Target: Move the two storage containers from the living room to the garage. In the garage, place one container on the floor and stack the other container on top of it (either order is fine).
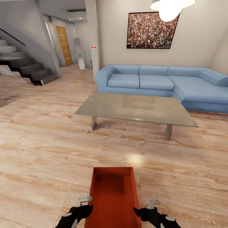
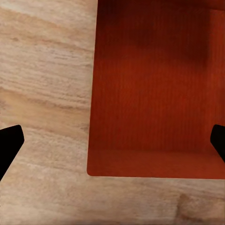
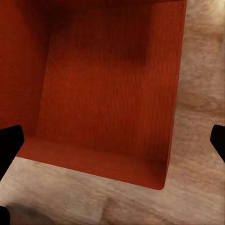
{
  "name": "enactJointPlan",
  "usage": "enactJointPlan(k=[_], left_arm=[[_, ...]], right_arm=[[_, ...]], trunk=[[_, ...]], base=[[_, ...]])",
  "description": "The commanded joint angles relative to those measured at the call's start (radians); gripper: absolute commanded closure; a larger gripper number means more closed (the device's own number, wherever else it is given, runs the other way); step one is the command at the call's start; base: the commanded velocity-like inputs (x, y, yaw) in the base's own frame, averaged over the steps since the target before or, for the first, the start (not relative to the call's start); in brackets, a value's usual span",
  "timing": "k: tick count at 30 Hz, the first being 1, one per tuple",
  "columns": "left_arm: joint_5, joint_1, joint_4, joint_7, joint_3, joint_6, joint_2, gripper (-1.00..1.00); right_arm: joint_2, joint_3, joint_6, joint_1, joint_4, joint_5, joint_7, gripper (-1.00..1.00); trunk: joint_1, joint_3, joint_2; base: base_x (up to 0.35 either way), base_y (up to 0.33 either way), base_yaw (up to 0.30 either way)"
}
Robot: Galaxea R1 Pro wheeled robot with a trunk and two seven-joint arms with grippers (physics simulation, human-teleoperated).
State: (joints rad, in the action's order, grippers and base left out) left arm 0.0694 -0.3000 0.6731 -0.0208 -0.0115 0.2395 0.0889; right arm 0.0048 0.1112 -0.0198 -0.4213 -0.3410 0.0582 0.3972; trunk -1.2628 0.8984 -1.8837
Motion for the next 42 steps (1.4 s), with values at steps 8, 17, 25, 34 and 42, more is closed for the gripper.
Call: enactJointPlan(k=[8,17,25,34,42], left_arm=[[0.007,0.0,0.002,-0.004,-0.002,0.005,0.0,-1.0],[0.007,0.0,0.002,-0.005,-0.002,0.004,0.0,-1.0],[0.007,0.0,0.002,-0.004,-0.002,0.004,0.001,-1.0],[0.007,0.0,0.002,-0.005,-0.002,0.004,0.002,-1.0],[0.007,0.0,0.002,-0.005,-0.002,0.003,0.001,-1.0]], right_arm=[[0.0,0.017,-0.005,-0.001,0.0,0.002,0.004,-1.0],[0.0,0.154,-0.007,-0.001,0.0,0.009,0.002,-1.0],[-0.001,0.157,-0.006,-0.001,-0.002,0.02,0.001,-1.0],[-0.005,0.156,-0.004,-0.001,-0.01,0.023,-0.032,-1.0],[-0.009,0.156,-0.005,-0.001,-0.013,0.024,-0.053,-1.0]], trunk=[[0.0,0.001,0.0],[0.0,0.001,0.0],[0.0,0.001,0.0],[0.0,0.001,0.0],[0.0,0.001,0.0]], base=[[0.0,0.0,0.0],[0.0,0.0,0.0],[0.0,0.0,0.0],[0.0,0.0,0.0],[0.0,0.0,0.0]])
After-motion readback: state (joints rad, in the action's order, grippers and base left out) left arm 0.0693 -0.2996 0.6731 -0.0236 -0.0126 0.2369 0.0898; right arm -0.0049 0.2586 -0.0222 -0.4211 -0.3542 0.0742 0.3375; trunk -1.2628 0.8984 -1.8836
